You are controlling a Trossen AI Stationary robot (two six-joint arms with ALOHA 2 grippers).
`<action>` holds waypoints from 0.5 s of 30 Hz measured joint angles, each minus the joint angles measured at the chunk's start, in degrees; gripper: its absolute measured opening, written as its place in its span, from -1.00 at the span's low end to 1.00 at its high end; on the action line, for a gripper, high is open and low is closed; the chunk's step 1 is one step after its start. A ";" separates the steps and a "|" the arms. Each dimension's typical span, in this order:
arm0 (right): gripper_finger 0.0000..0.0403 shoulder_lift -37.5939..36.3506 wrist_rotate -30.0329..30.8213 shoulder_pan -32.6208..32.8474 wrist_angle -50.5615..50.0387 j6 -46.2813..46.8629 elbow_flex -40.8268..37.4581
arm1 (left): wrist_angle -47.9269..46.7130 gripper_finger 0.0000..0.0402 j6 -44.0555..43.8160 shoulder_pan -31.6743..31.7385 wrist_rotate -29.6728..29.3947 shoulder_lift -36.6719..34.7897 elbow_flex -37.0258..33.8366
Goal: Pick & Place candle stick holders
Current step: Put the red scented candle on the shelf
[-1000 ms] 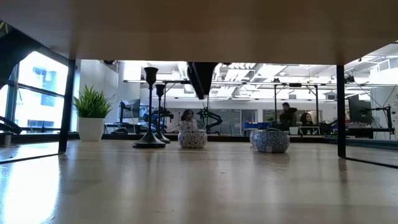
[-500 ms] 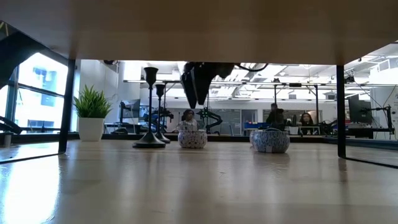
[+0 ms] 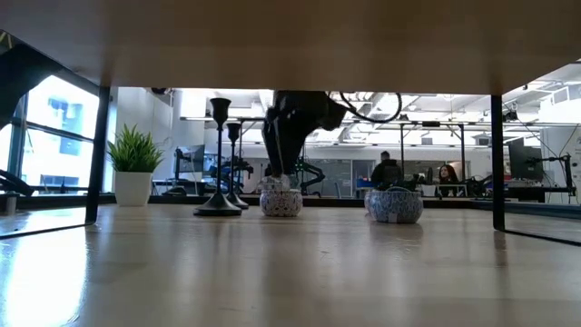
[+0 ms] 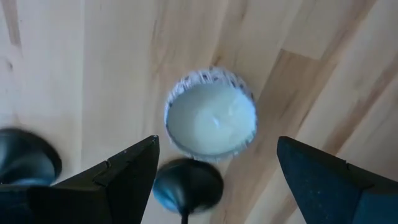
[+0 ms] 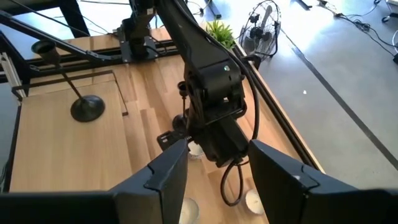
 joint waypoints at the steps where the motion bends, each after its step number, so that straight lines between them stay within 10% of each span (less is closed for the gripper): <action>1: -0.18 0.00 -0.03 0.00 0.16 0.00 0.00 | 0.04 0.59 -0.02 0.00 0.00 0.00 -0.36; 15: -0.18 0.00 -0.90 0.00 2.66 0.00 0.00 | 5.61 0.59 -0.16 -0.39 0.53 -0.11 -6.30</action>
